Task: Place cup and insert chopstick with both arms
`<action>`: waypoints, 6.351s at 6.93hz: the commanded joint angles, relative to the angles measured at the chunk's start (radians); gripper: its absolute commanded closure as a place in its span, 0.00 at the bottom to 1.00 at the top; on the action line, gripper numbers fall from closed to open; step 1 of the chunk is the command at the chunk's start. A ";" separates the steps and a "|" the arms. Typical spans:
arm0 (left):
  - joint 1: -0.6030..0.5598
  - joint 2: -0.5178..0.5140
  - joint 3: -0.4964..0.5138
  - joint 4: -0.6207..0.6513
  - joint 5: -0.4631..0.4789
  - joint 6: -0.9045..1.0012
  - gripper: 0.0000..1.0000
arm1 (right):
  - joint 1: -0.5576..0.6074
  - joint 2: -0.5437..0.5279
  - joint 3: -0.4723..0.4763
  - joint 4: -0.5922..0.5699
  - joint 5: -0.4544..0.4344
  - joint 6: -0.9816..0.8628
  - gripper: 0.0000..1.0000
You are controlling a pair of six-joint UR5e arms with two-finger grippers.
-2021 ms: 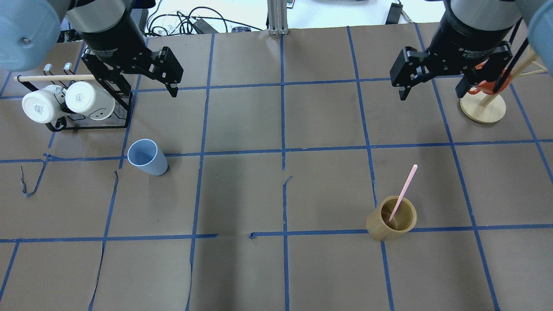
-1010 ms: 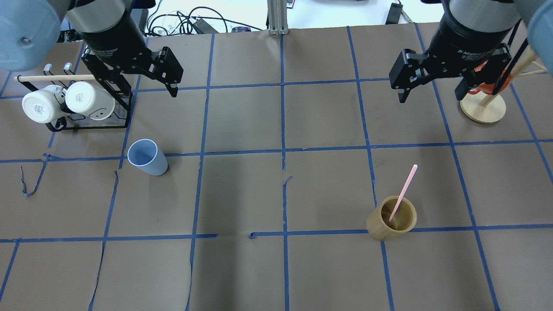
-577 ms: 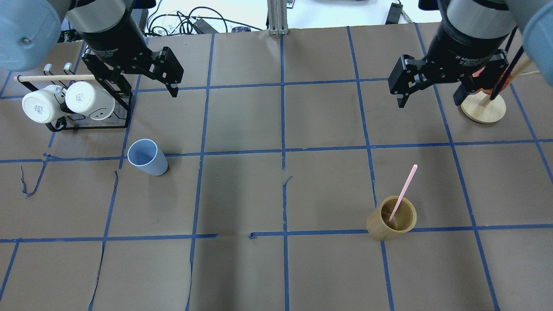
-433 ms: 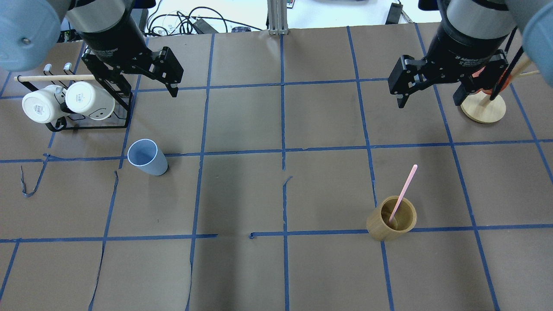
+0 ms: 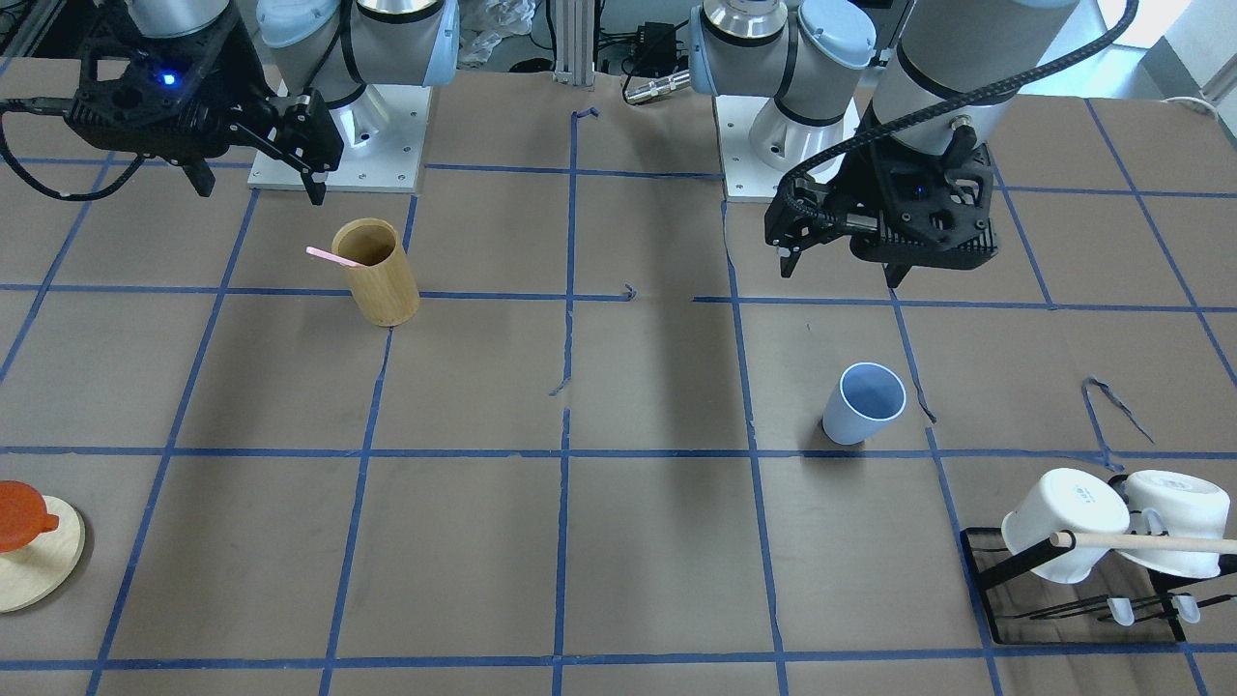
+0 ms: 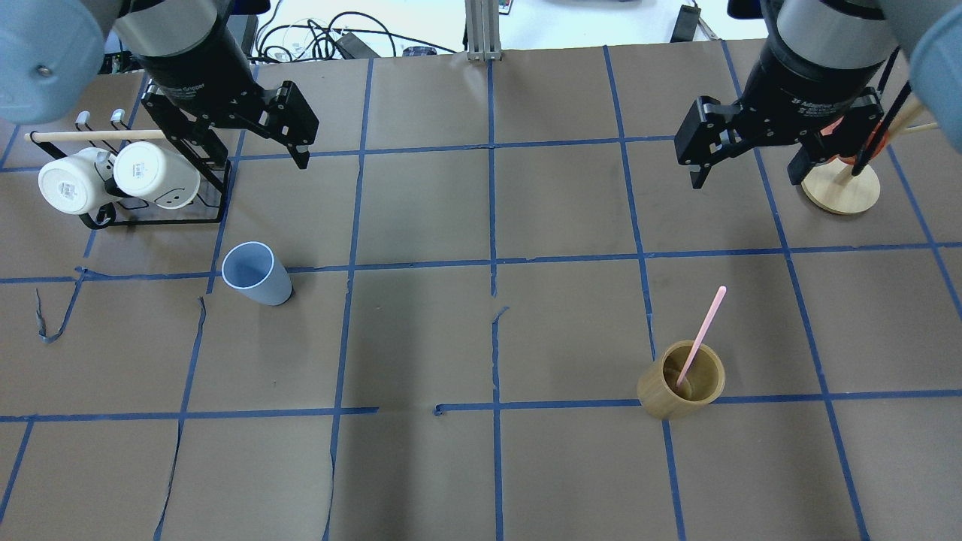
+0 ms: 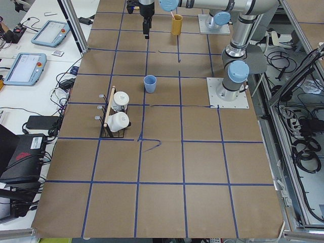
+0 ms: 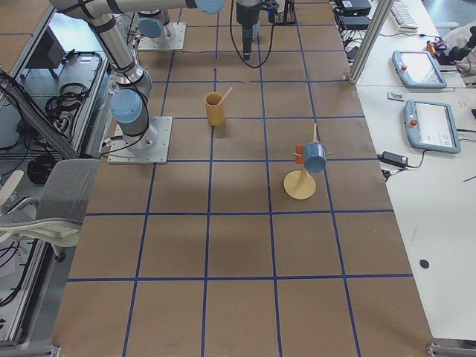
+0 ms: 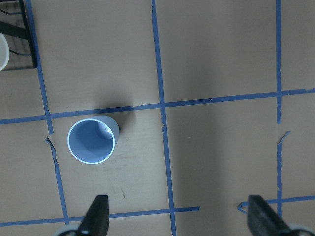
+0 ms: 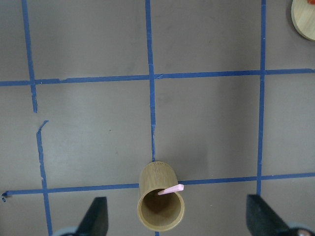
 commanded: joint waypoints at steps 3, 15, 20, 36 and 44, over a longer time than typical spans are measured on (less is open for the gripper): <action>-0.001 0.000 -0.001 0.000 0.001 0.000 0.00 | 0.002 -0.001 0.000 0.001 -0.001 -0.003 0.00; 0.068 -0.014 -0.093 0.141 -0.016 0.014 0.00 | 0.011 0.004 0.035 0.043 0.085 0.009 0.00; 0.125 -0.129 -0.303 0.233 -0.007 -0.083 0.02 | 0.000 -0.013 0.256 -0.005 -0.051 0.000 0.03; -0.238 -0.257 -0.208 0.493 -0.088 -0.647 1.00 | 0.002 -0.097 0.511 -0.412 -0.050 0.028 0.67; -0.308 -0.389 -0.148 0.684 -0.215 -0.739 0.01 | 0.002 -0.096 0.509 -0.429 -0.047 0.026 0.79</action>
